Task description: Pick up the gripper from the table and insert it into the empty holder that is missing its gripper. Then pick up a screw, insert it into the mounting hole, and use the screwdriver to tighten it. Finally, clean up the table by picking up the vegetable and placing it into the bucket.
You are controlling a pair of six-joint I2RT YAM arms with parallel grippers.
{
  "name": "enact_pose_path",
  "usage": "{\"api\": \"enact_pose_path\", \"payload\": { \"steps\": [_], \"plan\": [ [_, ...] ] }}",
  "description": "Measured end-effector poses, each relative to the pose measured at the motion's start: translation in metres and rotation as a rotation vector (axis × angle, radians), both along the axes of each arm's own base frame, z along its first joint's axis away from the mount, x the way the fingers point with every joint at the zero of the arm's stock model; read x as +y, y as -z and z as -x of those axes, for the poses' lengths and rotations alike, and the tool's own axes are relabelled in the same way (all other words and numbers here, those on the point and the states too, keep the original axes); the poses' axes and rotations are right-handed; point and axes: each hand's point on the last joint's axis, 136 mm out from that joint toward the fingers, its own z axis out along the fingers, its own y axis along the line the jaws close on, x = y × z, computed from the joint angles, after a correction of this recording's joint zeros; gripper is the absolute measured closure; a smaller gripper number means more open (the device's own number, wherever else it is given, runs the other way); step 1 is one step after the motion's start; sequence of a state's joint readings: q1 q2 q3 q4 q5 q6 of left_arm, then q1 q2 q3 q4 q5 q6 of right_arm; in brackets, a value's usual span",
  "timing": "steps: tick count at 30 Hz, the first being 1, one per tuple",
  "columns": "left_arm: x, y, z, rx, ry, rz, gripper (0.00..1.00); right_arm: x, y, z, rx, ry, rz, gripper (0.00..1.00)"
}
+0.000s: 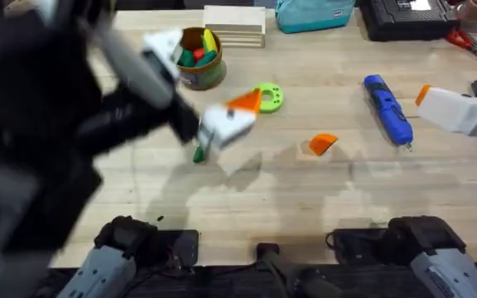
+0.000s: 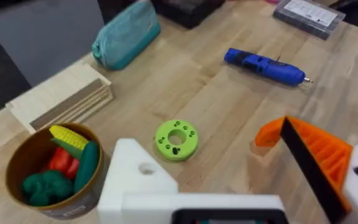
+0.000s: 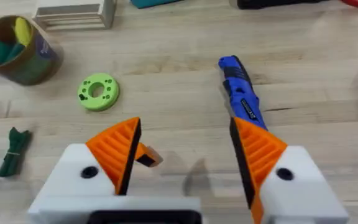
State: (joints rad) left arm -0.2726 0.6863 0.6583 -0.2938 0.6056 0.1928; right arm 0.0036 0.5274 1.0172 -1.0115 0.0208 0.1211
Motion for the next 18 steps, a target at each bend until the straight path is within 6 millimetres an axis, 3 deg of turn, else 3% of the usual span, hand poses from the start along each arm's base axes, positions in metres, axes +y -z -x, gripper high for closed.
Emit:
{"api": "enact_pose_path", "payload": {
  "steps": [7, 12, 18],
  "plan": [
    [0.005, 0.033, 0.043, -0.154, 0.020, 0.101, 0.014, 0.000, 0.000, 0.000, 0.000, 0.002, -0.002, 0.151],
    [0.005, 0.063, 0.051, -0.205, 0.023, 0.175, 0.014, 0.000, 0.000, 0.000, 0.000, 0.002, -0.002, 0.149],
    [0.006, 0.083, 0.054, -0.191, 0.018, 0.219, 0.014, 0.000, 0.000, 0.000, 0.000, 0.002, -0.002, 0.150]
  ]
}}
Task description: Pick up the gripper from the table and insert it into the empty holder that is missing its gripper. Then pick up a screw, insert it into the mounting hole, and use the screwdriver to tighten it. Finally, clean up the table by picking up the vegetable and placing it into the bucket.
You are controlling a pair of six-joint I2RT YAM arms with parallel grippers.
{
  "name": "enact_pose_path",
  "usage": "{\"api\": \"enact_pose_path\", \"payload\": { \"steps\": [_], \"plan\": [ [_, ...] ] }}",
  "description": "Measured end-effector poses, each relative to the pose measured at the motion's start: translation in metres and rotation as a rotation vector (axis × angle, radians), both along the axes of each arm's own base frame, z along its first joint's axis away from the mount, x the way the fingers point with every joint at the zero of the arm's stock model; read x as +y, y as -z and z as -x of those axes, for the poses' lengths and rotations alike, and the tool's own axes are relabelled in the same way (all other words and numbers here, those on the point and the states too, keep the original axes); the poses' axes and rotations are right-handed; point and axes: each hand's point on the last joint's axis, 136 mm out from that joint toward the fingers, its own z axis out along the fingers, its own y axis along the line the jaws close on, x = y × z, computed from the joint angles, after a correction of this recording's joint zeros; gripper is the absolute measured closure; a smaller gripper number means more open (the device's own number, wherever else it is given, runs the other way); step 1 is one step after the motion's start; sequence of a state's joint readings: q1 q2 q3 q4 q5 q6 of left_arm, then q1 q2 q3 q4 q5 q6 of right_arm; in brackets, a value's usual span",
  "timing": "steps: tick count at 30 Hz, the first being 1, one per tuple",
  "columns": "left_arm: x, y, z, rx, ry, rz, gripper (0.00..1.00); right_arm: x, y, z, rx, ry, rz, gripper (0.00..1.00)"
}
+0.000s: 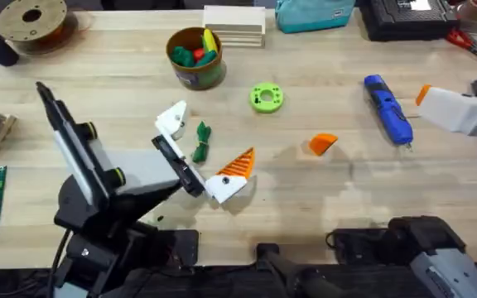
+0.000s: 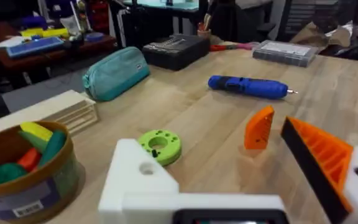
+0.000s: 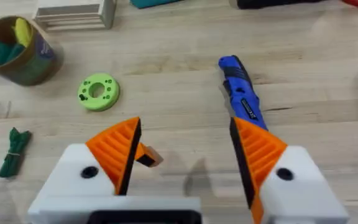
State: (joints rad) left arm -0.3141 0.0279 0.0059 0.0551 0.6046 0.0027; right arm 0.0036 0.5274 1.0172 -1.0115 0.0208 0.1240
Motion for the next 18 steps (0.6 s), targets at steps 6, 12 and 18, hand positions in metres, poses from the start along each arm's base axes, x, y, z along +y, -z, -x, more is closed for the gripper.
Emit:
{"api": "enact_pose_path", "payload": {
  "steps": [6, 12, 18],
  "plan": [
    [-0.001, 0.019, 0.003, 0.111, 0.008, -0.007, 0.014, 0.000, 0.000, 0.000, 0.000, 0.000, 0.000, 0.150],
    [-0.001, 0.019, 0.003, 0.120, 0.012, 0.000, 0.013, 0.000, 0.000, 0.000, 0.000, 0.000, 0.000, 0.150],
    [-0.001, 0.019, 0.003, 0.122, 0.012, 0.001, 0.014, 0.000, 0.000, 0.000, 0.000, 0.000, 0.000, 0.150]
  ]
}}
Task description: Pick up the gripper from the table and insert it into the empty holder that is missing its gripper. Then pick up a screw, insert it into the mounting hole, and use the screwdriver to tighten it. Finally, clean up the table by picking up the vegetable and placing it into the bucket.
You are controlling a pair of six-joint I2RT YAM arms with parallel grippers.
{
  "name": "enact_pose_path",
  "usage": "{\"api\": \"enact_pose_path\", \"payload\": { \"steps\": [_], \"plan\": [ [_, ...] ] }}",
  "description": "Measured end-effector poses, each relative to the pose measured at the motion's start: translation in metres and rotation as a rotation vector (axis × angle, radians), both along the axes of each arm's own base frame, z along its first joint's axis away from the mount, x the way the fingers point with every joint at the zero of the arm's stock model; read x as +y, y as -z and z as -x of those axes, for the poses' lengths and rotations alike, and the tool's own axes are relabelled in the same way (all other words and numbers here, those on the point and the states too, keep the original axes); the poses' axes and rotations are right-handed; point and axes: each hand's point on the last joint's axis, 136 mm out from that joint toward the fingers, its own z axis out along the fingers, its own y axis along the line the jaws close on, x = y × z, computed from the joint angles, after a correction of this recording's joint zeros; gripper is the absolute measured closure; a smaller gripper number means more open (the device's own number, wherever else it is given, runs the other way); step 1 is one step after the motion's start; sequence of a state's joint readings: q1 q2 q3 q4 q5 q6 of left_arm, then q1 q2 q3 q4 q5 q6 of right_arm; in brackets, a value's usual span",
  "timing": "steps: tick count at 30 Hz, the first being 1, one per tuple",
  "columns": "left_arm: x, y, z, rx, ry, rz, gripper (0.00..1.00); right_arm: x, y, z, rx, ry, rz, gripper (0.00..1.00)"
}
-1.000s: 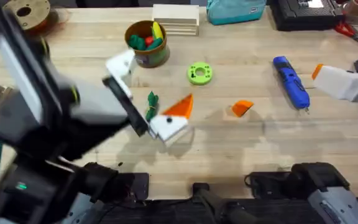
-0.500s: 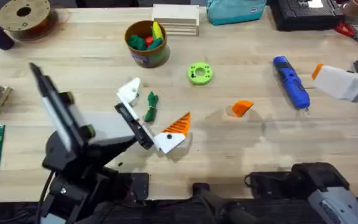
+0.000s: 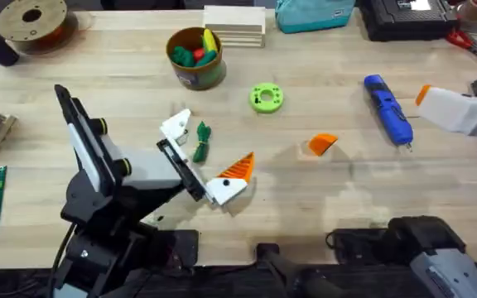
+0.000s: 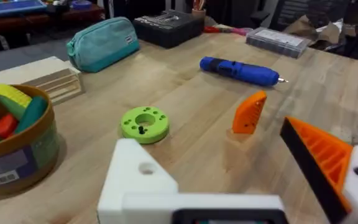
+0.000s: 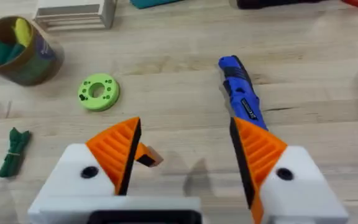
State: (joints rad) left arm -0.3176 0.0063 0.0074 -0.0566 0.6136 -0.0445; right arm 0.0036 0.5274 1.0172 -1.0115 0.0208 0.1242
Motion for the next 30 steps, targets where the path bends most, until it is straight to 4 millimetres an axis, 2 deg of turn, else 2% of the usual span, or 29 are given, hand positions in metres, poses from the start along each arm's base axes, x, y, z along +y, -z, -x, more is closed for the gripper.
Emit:
{"api": "enact_pose_path", "payload": {
  "steps": [18, 22, 25, 27, 30],
  "plan": [
    [0.000, 0.000, 0.000, 0.001, 0.000, 0.001, 0.014, 0.000, 0.000, 0.000, -0.001, 0.000, -0.002, 0.150],
    [0.000, 0.000, 0.000, 0.001, 0.000, 0.001, 0.014, 0.004, -0.002, -0.001, -0.008, -0.011, -0.022, 0.150],
    [0.000, 0.000, 0.000, 0.001, 0.000, 0.001, 0.014, 0.013, -0.002, -0.001, -0.006, -0.060, -0.049, 0.150],
    [0.000, 0.000, 0.000, 0.001, 0.000, 0.001, 0.014, 0.021, 0.004, 0.001, 0.029, -0.116, -0.054, 0.150],
    [0.000, 0.000, 0.000, 0.001, 0.000, 0.001, 0.014, 0.031, 0.025, -0.001, 0.160, -0.181, -0.063, 0.149]
  ]
}}
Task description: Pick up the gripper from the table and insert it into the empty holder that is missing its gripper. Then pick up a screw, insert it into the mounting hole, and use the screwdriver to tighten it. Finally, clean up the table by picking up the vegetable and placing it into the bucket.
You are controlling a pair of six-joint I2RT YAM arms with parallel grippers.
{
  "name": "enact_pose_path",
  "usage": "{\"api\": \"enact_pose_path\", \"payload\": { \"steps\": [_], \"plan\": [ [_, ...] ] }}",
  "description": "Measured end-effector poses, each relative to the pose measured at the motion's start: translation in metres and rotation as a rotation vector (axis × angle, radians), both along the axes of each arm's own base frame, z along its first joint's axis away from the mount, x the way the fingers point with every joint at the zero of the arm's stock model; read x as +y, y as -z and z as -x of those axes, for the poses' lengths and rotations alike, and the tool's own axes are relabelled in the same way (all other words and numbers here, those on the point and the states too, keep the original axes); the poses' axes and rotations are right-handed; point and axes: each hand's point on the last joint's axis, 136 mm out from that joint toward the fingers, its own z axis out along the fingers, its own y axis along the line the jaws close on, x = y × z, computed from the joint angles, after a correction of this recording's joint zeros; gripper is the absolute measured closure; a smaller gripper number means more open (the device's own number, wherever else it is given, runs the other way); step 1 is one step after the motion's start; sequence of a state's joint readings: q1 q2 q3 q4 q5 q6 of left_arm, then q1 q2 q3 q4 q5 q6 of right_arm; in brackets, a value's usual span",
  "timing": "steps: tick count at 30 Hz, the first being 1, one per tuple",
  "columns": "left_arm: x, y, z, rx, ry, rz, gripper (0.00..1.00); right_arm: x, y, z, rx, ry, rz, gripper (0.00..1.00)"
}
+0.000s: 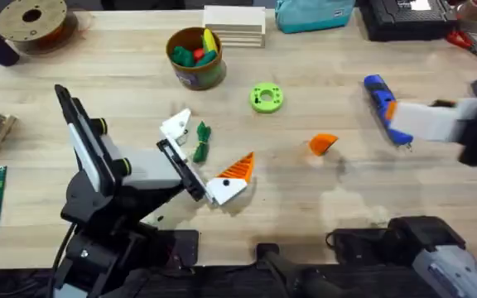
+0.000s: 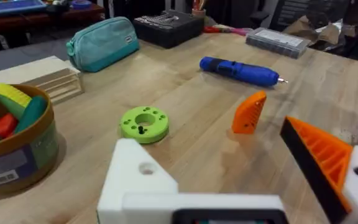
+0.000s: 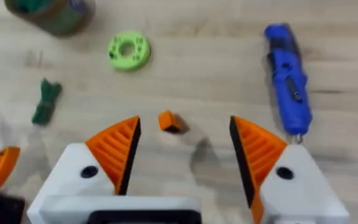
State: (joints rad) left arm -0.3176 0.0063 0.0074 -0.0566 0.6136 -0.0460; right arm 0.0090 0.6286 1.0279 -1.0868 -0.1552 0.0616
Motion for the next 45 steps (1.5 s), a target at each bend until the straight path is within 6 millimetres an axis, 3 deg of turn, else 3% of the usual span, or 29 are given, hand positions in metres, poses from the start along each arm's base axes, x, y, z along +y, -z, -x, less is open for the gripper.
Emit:
{"api": "enact_pose_path", "payload": {
  "steps": [8, 12, 16, 24, 33, 42, 43, 45],
  "plan": [
    [0.000, 0.000, 0.000, 0.000, 0.000, 0.000, 0.014, 0.030, 0.055, -0.021, 0.293, -0.217, 0.058, 0.147],
    [0.000, 0.000, 0.000, 0.000, 0.000, 0.000, 0.014, 0.048, 0.072, -0.016, 0.359, -0.399, 0.145, 0.147],
    [0.000, 0.000, 0.000, 0.000, 0.000, 0.000, 0.013, 0.055, 0.088, -0.015, 0.412, -0.507, 0.239, 0.147],
    [0.000, 0.000, 0.000, 0.000, 0.000, 0.000, 0.015, 0.053, 0.113, -0.021, 0.526, -0.532, 0.289, 0.147],
    [0.000, 0.000, 0.000, 0.000, 0.000, 0.000, 0.014, 0.061, 0.156, -0.039, 0.663, -0.552, 0.301, 0.164],
    [0.000, 0.000, 0.000, 0.000, 0.000, 0.000, 0.014, 0.061, 0.161, -0.043, 0.669, -0.549, 0.309, 0.405],
    [0.000, 0.000, 0.000, 0.000, 0.000, 0.000, 0.014, 0.061, 0.161, -0.043, 0.669, -0.549, 0.311, 0.456],
    [0.000, 0.000, 0.000, 0.000, 0.000, 0.000, 0.014, 0.061, 0.161, -0.043, 0.667, -0.553, 0.315, 0.679]
  ]
}}
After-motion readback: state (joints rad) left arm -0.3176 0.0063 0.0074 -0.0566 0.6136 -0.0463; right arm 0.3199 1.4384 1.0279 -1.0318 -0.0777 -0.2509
